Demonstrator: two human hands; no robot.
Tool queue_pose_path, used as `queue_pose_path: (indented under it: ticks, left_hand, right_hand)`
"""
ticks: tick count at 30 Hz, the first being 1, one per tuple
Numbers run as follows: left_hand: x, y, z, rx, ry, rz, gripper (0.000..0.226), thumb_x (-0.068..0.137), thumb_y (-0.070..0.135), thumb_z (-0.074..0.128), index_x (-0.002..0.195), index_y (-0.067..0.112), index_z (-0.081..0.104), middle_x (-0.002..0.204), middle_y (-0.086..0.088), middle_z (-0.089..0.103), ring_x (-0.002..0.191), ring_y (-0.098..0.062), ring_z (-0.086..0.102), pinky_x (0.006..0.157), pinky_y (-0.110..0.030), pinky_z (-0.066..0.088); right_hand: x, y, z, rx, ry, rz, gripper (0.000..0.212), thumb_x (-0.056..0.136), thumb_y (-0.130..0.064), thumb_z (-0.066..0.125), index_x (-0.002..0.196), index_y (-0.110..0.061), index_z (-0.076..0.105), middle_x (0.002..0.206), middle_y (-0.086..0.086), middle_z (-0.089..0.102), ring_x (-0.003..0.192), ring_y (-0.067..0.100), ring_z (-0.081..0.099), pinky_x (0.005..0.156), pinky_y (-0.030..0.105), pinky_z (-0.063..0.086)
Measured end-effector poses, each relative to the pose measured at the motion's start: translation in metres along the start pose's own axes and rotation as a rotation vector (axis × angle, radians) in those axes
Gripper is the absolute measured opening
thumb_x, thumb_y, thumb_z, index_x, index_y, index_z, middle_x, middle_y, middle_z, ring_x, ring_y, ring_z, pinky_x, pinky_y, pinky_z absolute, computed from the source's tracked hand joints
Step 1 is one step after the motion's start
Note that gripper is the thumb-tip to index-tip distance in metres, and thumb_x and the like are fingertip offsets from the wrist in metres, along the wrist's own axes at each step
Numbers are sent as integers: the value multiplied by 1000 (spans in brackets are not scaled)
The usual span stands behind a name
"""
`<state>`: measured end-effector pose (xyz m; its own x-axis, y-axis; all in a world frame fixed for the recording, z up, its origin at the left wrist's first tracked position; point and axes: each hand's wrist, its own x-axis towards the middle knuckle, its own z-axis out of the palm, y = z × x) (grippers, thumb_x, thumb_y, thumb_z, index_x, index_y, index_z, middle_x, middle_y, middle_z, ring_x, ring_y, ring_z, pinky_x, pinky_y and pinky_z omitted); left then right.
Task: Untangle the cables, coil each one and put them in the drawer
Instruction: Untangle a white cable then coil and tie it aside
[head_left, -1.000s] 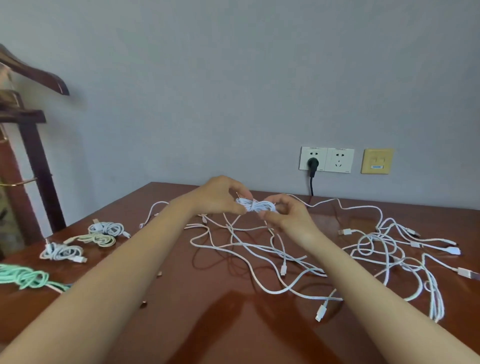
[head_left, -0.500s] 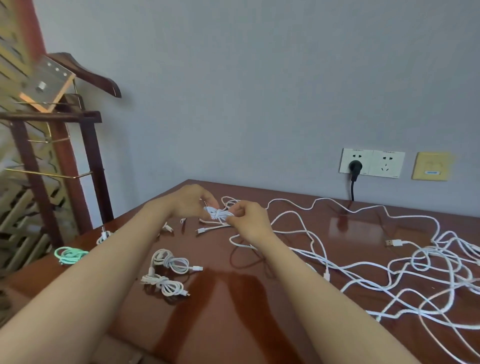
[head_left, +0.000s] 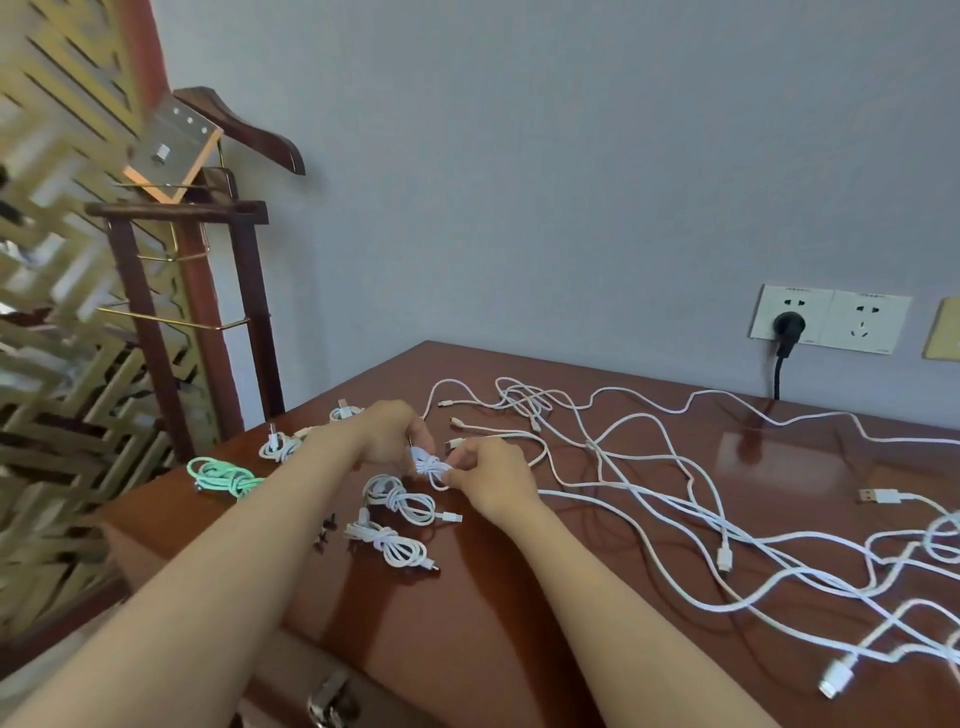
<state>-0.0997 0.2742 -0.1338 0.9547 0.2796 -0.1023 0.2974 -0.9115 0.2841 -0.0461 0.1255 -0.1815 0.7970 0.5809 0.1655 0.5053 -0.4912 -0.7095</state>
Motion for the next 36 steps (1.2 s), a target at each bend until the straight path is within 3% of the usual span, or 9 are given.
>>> queue_pose_path:
  ticks: [4, 9, 13, 17, 19, 22, 25, 30, 36]
  left_hand:
    - [-4, 11, 2, 96, -88, 9, 37, 82, 4, 64, 116, 18, 64, 118, -3, 62, 107, -19, 57, 82, -24, 45]
    - [-3, 36, -9, 80, -62, 55, 46, 83, -4, 55, 124, 17, 59, 126, -4, 57, 115, -20, 54, 86, -23, 42]
    - [0, 58, -12, -10, -73, 121, 43, 82, -7, 48, 115, 16, 63, 117, -8, 62, 99, -22, 59, 79, -31, 49]
    - [0, 79, -6, -75, -88, 184, 49, 81, -12, 35, 112, 12, 65, 111, -9, 61, 85, -21, 56, 66, -31, 45]
    - [0, 86, -1, -95, -89, 197, 48, 83, -11, 33, 110, 12, 65, 110, -8, 62, 94, -22, 56, 69, -27, 44]
    - [1, 96, 7, -100, -92, 209, 47, 85, -10, 33, 113, 11, 65, 112, -10, 64, 102, -20, 56, 87, -27, 46]
    - [3, 103, 12, -114, -91, 215, 45, 87, -8, 35, 115, 12, 64, 110, -9, 63, 99, -19, 55, 86, -25, 44]
    - [8, 123, 17, -163, 22, 251, 43, 93, 4, 46, 134, 14, 44, 131, -9, 48, 118, -24, 49, 92, -24, 38]
    - [18, 156, 28, -244, 162, 379, 60, 93, 20, 55, 146, 19, 26, 148, -12, 28, 135, -25, 31, 108, -28, 25]
  right_hand:
    - [-3, -2, -2, -77, -75, -57, 12, 81, -24, 67, 91, -19, 68, 101, 3, 69, 98, 21, 60, 85, 31, 47]
    - [-3, -6, -27, -96, 10, -102, 23, 88, -13, 47, 97, -16, 68, 103, 8, 68, 98, 26, 60, 83, 29, 45]
    - [-4, 2, -57, -156, 73, -60, 35, 81, 1, 45, 105, -13, 66, 114, 9, 64, 107, 25, 56, 86, 26, 41]
    - [-13, 23, -78, -339, 44, 27, 26, 87, -7, 51, 111, -8, 60, 116, 11, 61, 110, 29, 54, 84, 27, 41]
    - [-19, 35, -82, -503, -4, 42, 30, 90, -8, 45, 118, -7, 56, 122, 15, 58, 115, 31, 52, 89, 31, 42]
    - [-29, 45, -87, -660, -41, 102, 30, 92, -8, 44, 120, -6, 52, 127, 16, 54, 117, 32, 52, 92, 35, 43]
    - [-36, 48, -98, -743, -22, 128, 28, 93, -8, 43, 119, -5, 53, 126, 16, 54, 116, 34, 53, 91, 36, 43]
    - [-40, 52, -131, -531, 190, 159, 28, 93, -19, 44, 116, -23, 61, 122, 10, 59, 113, 32, 54, 89, 34, 43]
    - [-45, 61, -172, -148, 428, 101, 19, 91, -25, 52, 98, -19, 69, 103, 8, 69, 102, 29, 58, 81, 31, 41]
